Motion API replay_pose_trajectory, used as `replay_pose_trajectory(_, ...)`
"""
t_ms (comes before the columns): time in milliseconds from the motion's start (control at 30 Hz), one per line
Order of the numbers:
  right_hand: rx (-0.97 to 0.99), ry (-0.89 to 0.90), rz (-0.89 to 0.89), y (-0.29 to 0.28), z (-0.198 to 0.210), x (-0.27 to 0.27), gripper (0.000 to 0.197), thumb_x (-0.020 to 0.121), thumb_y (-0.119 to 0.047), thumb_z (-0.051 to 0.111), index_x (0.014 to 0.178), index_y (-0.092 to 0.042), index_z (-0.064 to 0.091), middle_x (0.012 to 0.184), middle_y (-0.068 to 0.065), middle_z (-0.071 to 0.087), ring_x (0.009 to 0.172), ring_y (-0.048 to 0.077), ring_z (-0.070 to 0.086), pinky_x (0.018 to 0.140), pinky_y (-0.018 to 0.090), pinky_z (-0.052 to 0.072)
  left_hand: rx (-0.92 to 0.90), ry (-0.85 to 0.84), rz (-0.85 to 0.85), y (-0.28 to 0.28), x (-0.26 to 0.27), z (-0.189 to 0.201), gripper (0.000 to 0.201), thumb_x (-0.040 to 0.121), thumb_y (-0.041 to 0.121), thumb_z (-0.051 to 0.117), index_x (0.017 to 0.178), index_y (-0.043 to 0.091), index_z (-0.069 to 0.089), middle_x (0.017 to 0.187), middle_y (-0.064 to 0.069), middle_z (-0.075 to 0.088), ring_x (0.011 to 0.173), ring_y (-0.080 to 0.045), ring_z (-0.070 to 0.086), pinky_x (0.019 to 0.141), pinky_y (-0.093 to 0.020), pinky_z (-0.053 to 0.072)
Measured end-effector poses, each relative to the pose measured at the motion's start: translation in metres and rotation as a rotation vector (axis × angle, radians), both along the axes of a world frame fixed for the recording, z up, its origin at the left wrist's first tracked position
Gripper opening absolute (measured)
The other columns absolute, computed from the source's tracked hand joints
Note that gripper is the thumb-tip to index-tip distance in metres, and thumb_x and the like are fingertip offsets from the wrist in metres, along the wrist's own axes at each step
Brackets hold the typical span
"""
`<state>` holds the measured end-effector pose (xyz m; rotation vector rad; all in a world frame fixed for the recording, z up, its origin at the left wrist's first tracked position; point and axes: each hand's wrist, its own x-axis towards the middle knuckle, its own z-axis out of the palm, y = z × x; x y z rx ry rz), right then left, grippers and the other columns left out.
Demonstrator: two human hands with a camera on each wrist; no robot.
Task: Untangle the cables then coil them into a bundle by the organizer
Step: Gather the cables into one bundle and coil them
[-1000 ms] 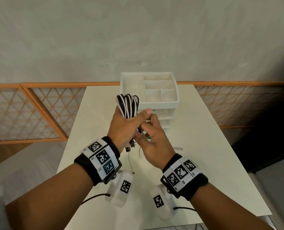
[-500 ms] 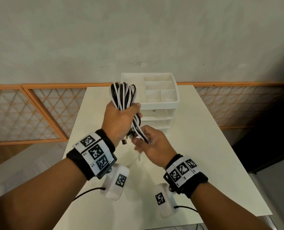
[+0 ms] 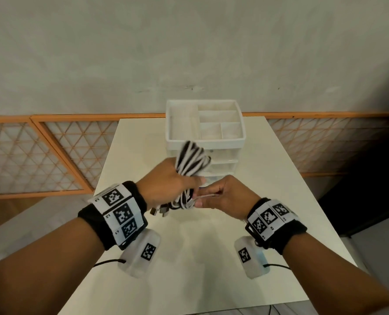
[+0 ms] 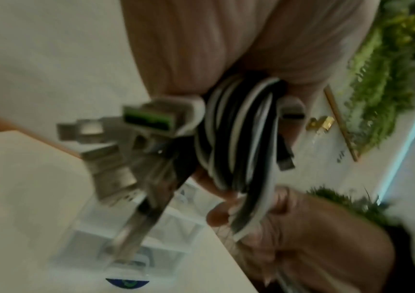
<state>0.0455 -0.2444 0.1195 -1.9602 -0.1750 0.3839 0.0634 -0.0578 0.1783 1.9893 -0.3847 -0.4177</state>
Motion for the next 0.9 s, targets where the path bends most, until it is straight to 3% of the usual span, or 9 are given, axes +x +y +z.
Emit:
replay_pose_trajectory(67,-0.095,-0.050,0.000,0.001,0.013,0.006,0.025,0.069,-0.022,0.089,0.092,-0.020,0.079,0.090,-0.003,0.079,0.091,0.016,0.073,0.092,0.039,0.057,0.157,-0.043,-0.102,-0.004,-0.002,-0.001,0.002,0.088,0.021,0.069,0.087,0.020,0.068,0.081,0.007,0.071,0.076,-0.007,0.066,0.071,-0.024,0.050)
replay_pose_trajectory(167,-0.207,-0.158,0.020,0.005,0.024,0.011,0.035,0.063,-0.029,0.079,0.095,-0.016,0.072,0.088,0.001,0.075,0.087,0.021,0.071,0.081,0.044,0.059,0.243,-0.025,-0.124,-0.009,-0.003,-0.003,0.015,0.083,0.025,0.069,0.097,0.024,0.064,0.091,0.002,0.071,0.089,-0.017,0.067,0.082,-0.035,0.055)
replay_pose_trajectory(267,-0.090,-0.086,-0.059,0.001,0.027,0.012,0.023,0.071,-0.004,0.074,0.094,-0.004,0.068,0.067,0.002,0.069,0.058,0.020,0.060,0.058,0.037,0.051,0.207,-0.006,-0.103,-0.012,-0.005,-0.005,0.018,0.076,0.029,0.064,0.093,0.023,0.062,0.088,-0.004,0.072,0.084,-0.026,0.069,0.080,-0.048,0.057)
replay_pose_trajectory(333,-0.038,-0.056,-0.092,0.001,0.031,0.011,0.019,0.078,0.006,0.067,0.096,0.000,0.066,0.064,0.007,0.067,0.051,0.015,0.053,0.055,0.031,0.044,0.166,0.005,-0.076,-0.013,-0.007,-0.010,0.020,0.071,0.026,0.060,0.090,0.020,0.063,0.085,-0.005,0.072,0.080,-0.028,0.070,0.075,-0.052,0.058)
replay_pose_trajectory(433,-0.005,-0.059,-0.070,0.006,0.036,0.008,0.013,0.088,0.000,0.061,0.099,-0.003,0.065,0.072,0.014,0.070,0.055,0.017,0.059,0.057,0.030,0.047,0.095,0.032,-0.023,-0.013,-0.004,-0.020,0.029,0.071,0.022,0.059,0.099,0.019,0.063,0.083,-0.005,0.072,0.075,-0.024,0.072,0.073,-0.053,0.058)
replay_pose_trajectory(633,0.128,-0.004,-0.208,0.001,0.041,0.005,0.026,0.103,-0.011,0.048,0.120,-0.004,0.066,0.080,0.008,0.070,0.056,0.019,0.060,0.054,0.032,0.054,-0.112,0.046,0.228,-0.014,0.007,-0.019,0.005,0.089,0.015,0.064,0.090,0.011,0.062,0.072,-0.008,0.066,0.066,-0.027,0.068,0.067,-0.043,0.056)
replay_pose_trajectory(733,0.066,-0.005,-0.170,-0.007,0.041,0.002,0.026,0.103,-0.014,0.050,0.104,-0.005,0.074,0.083,0.013,0.073,0.060,0.020,0.060,0.052,0.027,0.051,-0.191,0.123,0.275,-0.012,0.008,-0.019,0.016,0.092,0.021,0.067,0.091,0.006,0.061,0.071,-0.011,0.064,0.066,-0.030,0.066,0.063,-0.040,0.054)
replay_pose_trajectory(800,-0.004,-0.001,-0.147,-0.009,0.039,0.000,0.021,0.099,-0.015,0.058,0.097,-0.008,0.078,0.083,0.006,0.075,0.062,0.010,0.059,0.056,0.023,0.050,-0.219,0.154,0.273,-0.011,0.007,-0.020,0.020,0.092,0.026,0.067,0.091,0.006,0.062,0.071,-0.012,0.065,0.066,-0.030,0.066,0.061,-0.037,0.054)
replay_pose_trajectory(900,0.126,0.102,-0.190,-0.006,0.038,-0.003,0.017,0.092,-0.014,0.068,0.094,-0.001,0.078,0.071,0.004,0.061,0.052,0.009,0.043,0.047,0.019,0.032,-0.233,0.167,0.254,-0.016,0.004,-0.021,0.024,0.093,0.028,0.066,0.092,0.005,0.063,0.069,-0.008,0.066,0.063,-0.023,0.065,0.057,-0.031,0.054)
